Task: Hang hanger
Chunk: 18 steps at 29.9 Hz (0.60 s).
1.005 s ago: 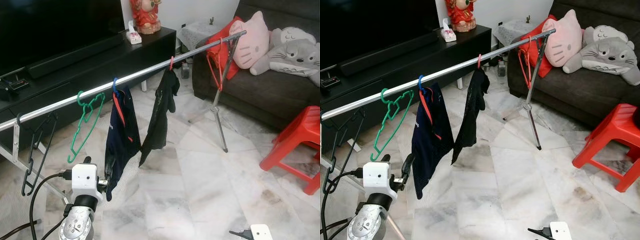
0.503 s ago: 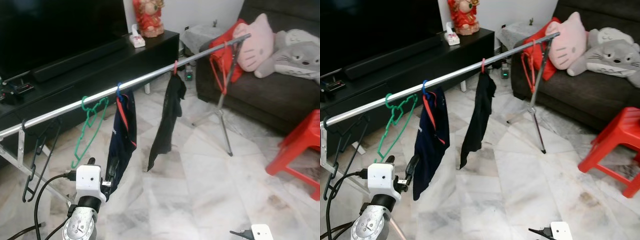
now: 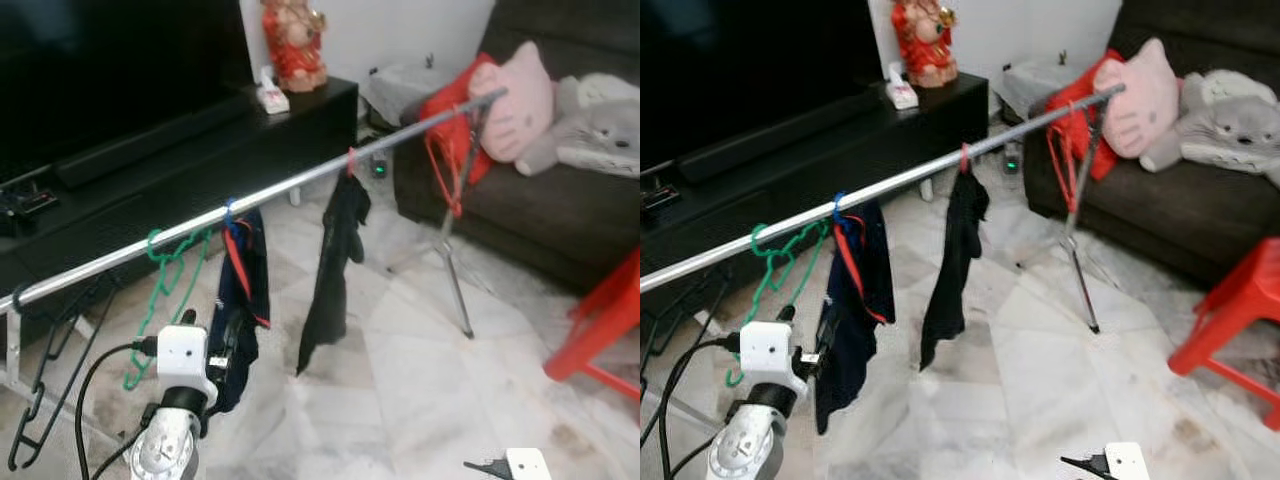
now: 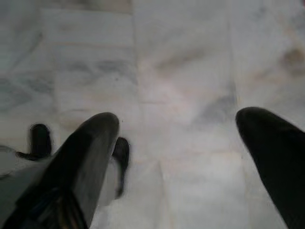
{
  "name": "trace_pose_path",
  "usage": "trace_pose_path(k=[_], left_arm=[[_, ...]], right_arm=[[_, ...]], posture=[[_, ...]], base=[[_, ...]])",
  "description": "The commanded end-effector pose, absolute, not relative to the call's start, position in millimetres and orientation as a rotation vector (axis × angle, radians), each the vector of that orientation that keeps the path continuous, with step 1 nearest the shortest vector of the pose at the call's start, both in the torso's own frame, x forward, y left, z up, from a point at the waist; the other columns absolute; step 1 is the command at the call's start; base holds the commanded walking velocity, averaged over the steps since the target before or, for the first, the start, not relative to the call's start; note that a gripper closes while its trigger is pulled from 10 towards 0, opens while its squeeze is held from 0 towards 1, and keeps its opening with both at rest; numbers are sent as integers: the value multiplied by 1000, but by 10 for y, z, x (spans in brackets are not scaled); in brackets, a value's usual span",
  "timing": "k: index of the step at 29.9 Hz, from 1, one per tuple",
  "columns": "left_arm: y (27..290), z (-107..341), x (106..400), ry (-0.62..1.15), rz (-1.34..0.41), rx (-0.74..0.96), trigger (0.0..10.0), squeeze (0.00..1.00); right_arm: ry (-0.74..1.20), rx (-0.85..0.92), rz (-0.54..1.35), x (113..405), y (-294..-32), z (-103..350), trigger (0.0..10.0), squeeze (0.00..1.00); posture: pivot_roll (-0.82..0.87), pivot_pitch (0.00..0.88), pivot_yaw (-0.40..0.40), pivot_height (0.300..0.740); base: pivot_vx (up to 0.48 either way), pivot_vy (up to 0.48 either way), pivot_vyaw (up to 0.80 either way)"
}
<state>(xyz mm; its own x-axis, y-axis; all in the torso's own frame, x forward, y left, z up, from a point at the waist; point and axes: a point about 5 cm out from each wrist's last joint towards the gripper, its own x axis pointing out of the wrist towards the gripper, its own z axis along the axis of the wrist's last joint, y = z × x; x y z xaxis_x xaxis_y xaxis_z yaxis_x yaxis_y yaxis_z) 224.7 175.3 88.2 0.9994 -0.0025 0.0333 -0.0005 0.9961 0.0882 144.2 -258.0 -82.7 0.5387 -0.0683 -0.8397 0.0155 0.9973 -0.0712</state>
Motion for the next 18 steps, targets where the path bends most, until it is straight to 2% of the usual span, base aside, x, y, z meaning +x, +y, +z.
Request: trace_pose_path(k=[1,18], left_arm=[[1743,881,2262,-30,-8,79,10000,0],[1716,866,2262,-7,-32,41,10000,0]], right_arm=[[1013,-66,-55,1395,-2621,-831,10000,0],[1015,-69,-55,1401,-2623,-829,10000,0]], posture=[[-87,0,44,740],[-87,0,43,740]], base=[[311,0,0],[310,0,0]])
